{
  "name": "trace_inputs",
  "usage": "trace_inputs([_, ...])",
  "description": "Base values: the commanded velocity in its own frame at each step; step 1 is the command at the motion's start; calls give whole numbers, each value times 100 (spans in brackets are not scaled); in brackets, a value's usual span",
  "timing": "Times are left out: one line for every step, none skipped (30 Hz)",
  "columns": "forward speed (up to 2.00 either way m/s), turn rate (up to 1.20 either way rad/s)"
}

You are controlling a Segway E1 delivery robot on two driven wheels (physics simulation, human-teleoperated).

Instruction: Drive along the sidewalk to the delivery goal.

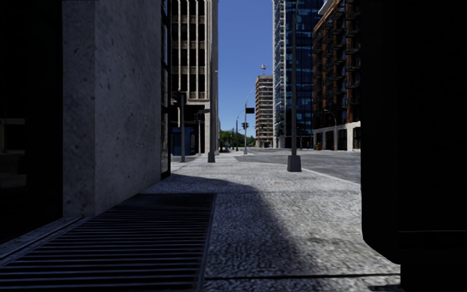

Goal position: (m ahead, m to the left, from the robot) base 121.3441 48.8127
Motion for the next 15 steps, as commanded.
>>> trace_inputs([200, 0])
trace_inputs([200, 0])
trace_inputs([200, 0])
trace_inputs([200, 0])
trace_inputs([200, 0])
trace_inputs([200, 0])
trace_inputs([200, 0])
trace_inputs([200, 0])
trace_inputs([200, 0])
trace_inputs([200, 0])
trace_inputs([200, 0])
trace_inputs([200, 0])
trace_inputs([200, 0])
trace_inputs([200, 0])
trace_inputs([200, 0])
